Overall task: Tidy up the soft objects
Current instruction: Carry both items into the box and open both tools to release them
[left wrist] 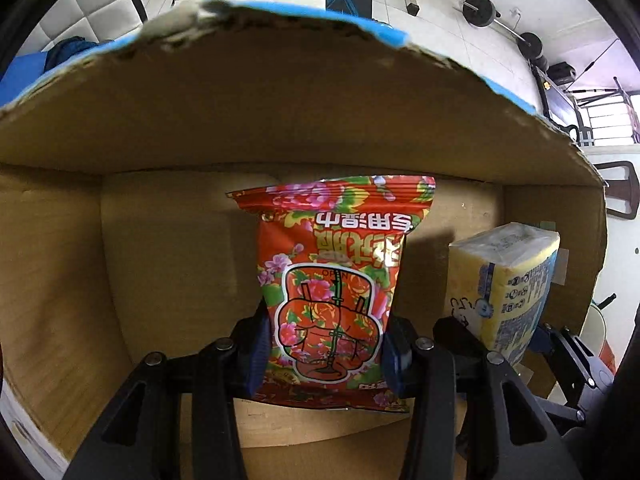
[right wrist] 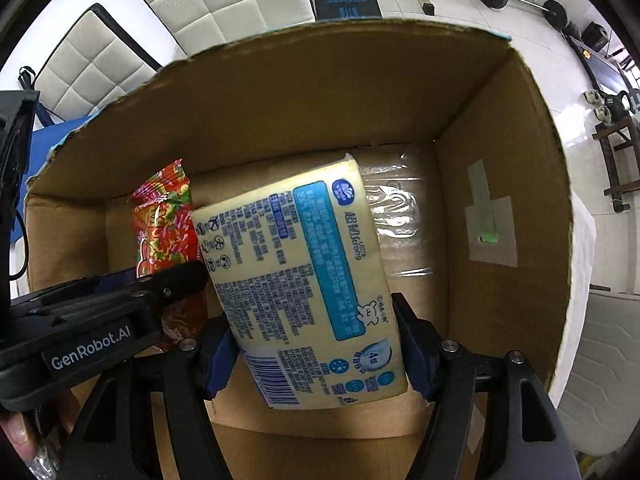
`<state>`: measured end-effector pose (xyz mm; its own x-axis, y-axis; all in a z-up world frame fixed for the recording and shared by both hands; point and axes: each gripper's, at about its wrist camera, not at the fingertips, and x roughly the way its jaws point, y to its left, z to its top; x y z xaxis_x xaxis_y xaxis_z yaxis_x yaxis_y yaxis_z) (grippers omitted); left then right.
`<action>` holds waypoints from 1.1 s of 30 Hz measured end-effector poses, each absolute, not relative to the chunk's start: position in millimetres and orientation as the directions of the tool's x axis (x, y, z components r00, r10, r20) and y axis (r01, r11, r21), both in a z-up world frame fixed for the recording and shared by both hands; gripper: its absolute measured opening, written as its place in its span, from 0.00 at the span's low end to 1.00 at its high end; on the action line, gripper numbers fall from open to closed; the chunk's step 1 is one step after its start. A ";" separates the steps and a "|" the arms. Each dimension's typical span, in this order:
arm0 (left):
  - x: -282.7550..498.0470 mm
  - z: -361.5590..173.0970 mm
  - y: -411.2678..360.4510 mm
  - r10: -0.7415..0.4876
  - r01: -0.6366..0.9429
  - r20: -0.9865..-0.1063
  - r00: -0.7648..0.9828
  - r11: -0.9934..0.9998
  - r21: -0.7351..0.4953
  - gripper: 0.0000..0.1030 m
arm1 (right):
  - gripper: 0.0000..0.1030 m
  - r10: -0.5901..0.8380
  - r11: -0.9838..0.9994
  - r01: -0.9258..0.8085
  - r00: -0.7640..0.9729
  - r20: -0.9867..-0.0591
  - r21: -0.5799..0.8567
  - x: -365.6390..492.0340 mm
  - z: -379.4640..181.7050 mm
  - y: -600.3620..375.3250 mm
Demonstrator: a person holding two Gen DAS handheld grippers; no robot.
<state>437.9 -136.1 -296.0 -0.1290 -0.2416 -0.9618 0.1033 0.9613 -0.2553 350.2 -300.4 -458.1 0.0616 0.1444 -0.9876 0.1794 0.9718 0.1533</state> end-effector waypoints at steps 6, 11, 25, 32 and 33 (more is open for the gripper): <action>439.3 -292.5 -141.6 -0.208 0.080 -0.967 -0.149 0.972 -0.222 0.43 | 0.70 0.143 0.974 0.172 0.041 -0.989 0.147 342.5 -448.7 -298.5; 438.3 -274.2 -150.9 -0.184 0.105 -0.975 -0.121 0.975 -0.197 0.53 | 0.83 0.135 0.979 0.150 0.047 -0.990 0.141 344.0 -440.0 -295.7; 378.2 -227.5 -116.2 -0.105 0.096 -0.994 0.037 0.990 -0.101 0.98 | 1.00 0.116 0.987 0.105 0.086 -0.990 0.125 285.9 -401.2 -284.9; 330.7 -197.7 -104.1 -0.087 0.099 -0.990 0.113 0.992 -0.075 0.98 | 1.00 0.126 0.987 0.079 0.131 -0.983 0.137 239.9 -365.8 -278.1; 322.6 -191.0 -102.9 -0.082 0.099 -0.989 0.127 0.993 -0.070 0.98 | 1.00 0.129 0.987 0.076 0.140 -0.982 0.140 233.3 -360.2 -276.2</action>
<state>322.6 -102.9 -191.0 0.1269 -0.0820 -0.9885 0.0988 0.9927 -0.0696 233.3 -276.2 -360.2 0.1402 0.1286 -0.9817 0.0758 0.9872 0.1402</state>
